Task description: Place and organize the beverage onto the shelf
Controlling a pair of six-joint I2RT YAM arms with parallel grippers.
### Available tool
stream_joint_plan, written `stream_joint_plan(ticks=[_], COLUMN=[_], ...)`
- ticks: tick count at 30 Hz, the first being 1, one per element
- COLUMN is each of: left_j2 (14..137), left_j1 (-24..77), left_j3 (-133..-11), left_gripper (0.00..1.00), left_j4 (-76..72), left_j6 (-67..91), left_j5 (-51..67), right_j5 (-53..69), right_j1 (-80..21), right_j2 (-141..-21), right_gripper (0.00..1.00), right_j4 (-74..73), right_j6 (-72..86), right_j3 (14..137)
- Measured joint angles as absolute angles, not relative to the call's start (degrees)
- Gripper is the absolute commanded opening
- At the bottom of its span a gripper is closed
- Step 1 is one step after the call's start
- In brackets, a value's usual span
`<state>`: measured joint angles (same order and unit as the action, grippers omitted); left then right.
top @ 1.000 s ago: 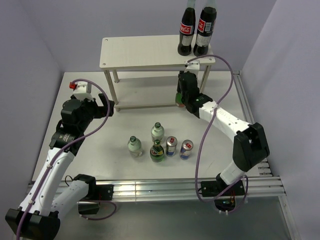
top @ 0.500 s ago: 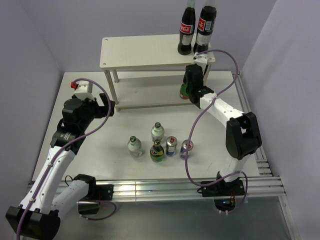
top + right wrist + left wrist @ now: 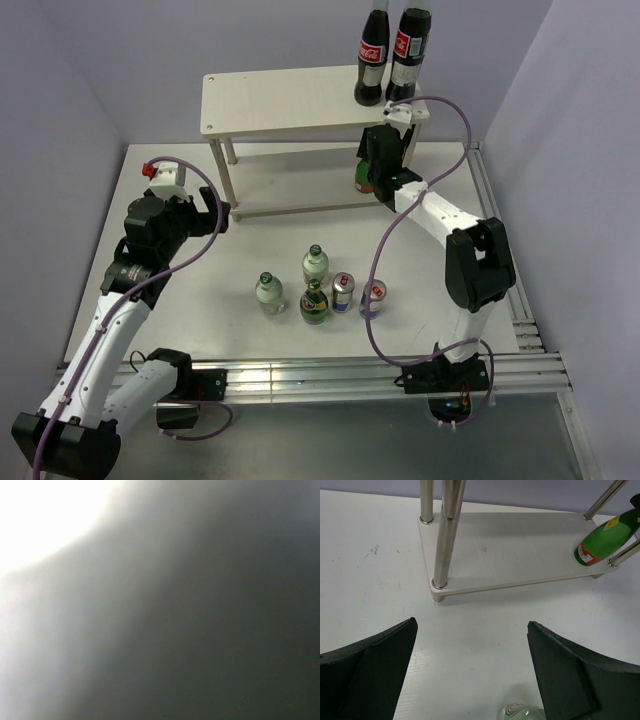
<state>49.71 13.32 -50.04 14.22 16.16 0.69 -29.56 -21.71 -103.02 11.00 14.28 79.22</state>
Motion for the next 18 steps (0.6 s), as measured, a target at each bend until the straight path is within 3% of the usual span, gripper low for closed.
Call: stream_joint_plan(ticks=[2,10,13,15,18], left_j2=[49.7,49.7,49.7,49.7,49.7], left_j1=[13.3,13.3,13.3,13.3,13.3], left_j3=[-50.0,-50.0,-50.0,-50.0,-50.0], left_gripper=[0.98,0.99,0.99,0.98,0.99], left_j4=[14.2,14.2,14.2,14.2,14.2], left_j6=[16.2,16.1,16.1,16.1,16.1], left_j5=[0.7,0.7,0.7,0.7,0.7], right_j5=[-30.1,-31.2,-31.4,-31.0,-29.4], right_j1=[-21.9,-22.2,-22.4,-23.0,-24.7], right_j2=[-103.5,-103.6,-103.6,-103.3,-102.1], right_gripper=[0.75,0.78,0.84,1.00,1.00], right_j4=[11.0,11.0,11.0,11.4,11.3], right_j6=[13.5,12.9,12.9,12.9,12.4], right_j3=[79.6,79.7,79.7,79.2,77.5])
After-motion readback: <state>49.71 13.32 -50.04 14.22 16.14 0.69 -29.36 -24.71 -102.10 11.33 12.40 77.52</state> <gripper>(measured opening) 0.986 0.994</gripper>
